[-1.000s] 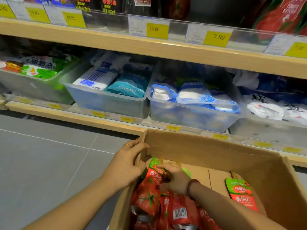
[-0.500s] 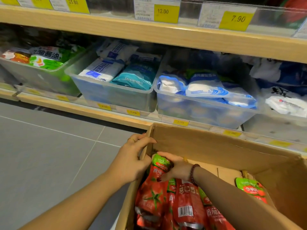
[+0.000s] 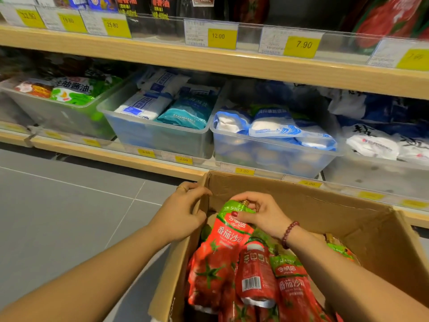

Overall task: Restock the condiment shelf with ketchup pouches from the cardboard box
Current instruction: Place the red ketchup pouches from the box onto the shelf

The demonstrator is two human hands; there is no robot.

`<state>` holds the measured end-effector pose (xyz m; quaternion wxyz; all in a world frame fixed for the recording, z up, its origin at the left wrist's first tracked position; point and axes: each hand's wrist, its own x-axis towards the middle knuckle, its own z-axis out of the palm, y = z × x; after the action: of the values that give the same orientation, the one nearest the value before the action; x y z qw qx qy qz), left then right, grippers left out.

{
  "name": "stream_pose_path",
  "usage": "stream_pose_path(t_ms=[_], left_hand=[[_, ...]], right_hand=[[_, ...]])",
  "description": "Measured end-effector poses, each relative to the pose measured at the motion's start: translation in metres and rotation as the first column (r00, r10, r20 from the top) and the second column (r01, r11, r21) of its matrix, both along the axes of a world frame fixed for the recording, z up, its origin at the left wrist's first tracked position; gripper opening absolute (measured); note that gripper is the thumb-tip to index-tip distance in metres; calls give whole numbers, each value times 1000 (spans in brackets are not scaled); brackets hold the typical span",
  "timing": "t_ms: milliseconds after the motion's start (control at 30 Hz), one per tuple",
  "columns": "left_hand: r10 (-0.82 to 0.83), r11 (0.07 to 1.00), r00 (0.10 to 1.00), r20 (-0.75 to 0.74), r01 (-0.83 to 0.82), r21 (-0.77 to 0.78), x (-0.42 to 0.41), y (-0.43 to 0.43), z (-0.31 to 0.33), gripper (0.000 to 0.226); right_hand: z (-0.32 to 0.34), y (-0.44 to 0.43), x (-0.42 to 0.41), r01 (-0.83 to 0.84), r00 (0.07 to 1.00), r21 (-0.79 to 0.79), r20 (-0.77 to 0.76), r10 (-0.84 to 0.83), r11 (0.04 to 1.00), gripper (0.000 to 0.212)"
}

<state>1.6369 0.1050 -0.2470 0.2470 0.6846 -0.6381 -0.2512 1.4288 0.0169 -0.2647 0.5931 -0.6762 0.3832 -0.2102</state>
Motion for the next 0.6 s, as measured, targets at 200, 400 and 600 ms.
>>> stream_pose_path(t_ms=[200, 400, 600], left_hand=[[12, 983, 995, 103, 7, -185, -2, -19, 40, 52], [-175, 984, 917, -360, 175, -32, -27, -50, 108, 51], [-187, 982, 652, -735, 147, -119, -55, -73, 169, 27]], right_hand=[[62, -10, -7, -13, 999, -191, 41, 22, 981, 32], [148, -32, -17, -60, 997, -412, 17, 74, 909, 39], [250, -48, -4, -122, 981, -607, 45, 187, 785, 56]])
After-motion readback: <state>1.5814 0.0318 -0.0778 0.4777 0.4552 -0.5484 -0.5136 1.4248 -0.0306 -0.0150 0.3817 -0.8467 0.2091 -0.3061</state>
